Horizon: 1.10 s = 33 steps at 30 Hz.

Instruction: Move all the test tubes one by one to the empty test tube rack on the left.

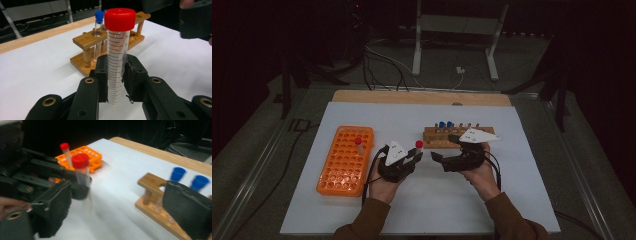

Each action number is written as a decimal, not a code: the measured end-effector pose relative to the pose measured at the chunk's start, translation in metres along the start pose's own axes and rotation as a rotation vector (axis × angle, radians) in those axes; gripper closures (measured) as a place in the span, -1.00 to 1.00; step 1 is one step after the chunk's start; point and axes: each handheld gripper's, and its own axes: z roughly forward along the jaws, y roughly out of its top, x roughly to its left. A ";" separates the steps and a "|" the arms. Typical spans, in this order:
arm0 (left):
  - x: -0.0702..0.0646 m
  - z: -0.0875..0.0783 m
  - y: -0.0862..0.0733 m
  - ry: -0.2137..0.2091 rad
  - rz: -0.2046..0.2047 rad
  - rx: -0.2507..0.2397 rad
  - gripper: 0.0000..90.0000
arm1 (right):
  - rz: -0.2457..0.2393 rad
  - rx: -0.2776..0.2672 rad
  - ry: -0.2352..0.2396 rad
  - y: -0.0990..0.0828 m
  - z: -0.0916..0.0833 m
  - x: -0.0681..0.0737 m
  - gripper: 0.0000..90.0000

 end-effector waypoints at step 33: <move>0.043 -0.047 0.001 0.141 -0.034 -0.040 0.65 | 0.053 -0.048 -0.192 -0.040 -0.055 -0.041 -0.97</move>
